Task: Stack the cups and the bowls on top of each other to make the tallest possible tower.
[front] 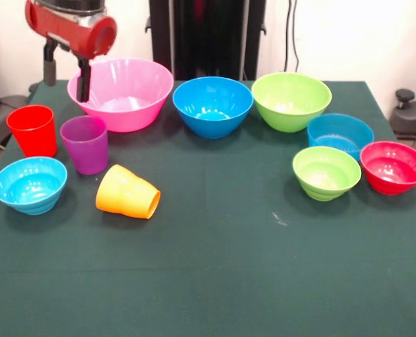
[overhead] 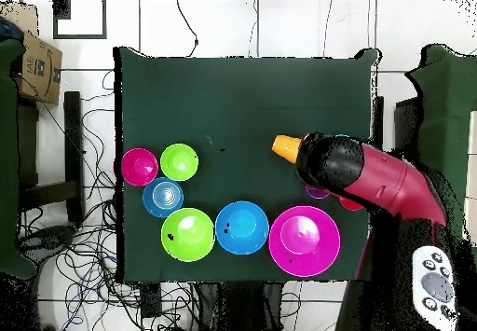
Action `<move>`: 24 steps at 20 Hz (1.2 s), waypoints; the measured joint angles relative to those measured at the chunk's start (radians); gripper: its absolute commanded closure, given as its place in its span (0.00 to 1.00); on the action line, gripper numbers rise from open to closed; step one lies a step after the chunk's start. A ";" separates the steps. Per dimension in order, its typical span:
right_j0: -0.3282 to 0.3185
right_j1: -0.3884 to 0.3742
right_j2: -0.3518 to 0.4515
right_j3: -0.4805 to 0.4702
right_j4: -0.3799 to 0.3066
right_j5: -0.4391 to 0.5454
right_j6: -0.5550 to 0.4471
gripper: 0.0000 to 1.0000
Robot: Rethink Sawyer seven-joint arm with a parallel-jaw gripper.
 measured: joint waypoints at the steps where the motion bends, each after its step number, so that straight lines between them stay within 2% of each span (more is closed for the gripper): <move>1: -0.006 0.006 0.005 0.000 -0.007 -0.002 0.000 0.00; 10: -0.020 0.057 0.046 0.000 -0.048 -0.066 0.000 0.00; 18: -0.011 0.095 0.073 0.000 -0.049 -0.117 0.000 0.00; 24: -0.010 0.096 0.082 0.005 -0.049 -0.125 0.000 0.00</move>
